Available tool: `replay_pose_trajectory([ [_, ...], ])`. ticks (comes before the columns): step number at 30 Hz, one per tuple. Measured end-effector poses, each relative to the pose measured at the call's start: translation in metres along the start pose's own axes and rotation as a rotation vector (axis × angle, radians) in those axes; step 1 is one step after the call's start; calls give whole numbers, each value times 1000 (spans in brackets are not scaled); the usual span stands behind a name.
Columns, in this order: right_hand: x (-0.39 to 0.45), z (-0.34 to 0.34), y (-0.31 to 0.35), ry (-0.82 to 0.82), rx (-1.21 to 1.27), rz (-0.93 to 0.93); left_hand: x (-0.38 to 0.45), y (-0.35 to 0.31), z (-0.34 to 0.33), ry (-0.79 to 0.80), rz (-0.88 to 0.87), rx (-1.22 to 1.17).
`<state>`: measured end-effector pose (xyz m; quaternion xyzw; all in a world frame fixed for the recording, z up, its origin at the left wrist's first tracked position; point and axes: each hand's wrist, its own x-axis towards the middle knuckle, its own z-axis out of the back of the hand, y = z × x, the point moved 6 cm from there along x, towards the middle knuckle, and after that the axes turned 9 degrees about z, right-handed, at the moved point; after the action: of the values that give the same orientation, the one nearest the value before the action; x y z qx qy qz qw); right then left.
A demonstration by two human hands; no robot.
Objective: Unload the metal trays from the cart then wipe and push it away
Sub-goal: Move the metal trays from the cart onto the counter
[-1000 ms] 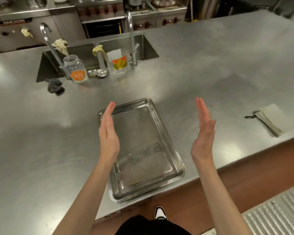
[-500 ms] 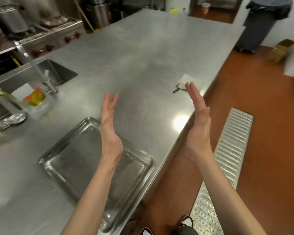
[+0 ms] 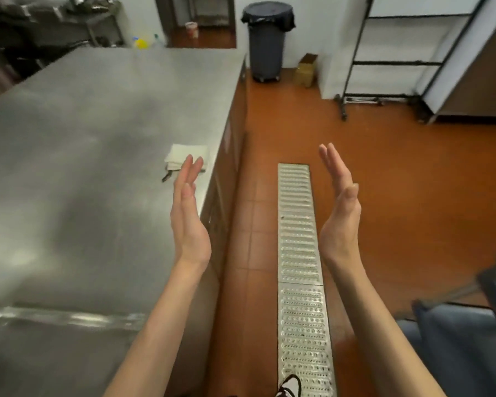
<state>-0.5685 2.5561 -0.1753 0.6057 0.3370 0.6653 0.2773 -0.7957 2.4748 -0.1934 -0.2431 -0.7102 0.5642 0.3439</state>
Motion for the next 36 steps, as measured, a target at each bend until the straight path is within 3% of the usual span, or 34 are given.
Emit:
replay_pose_trajectory([
  [11,-5,201,-27,-294,-237,-63,-40,27,-219,428,-34,68],
  [18,-31,293,-25,-504,-389,-128,-79,45,-336,696,-16,9],
  [36,-92,428,-5,-983,-779,-230,-188,80,-567,1409,49,-150],
])
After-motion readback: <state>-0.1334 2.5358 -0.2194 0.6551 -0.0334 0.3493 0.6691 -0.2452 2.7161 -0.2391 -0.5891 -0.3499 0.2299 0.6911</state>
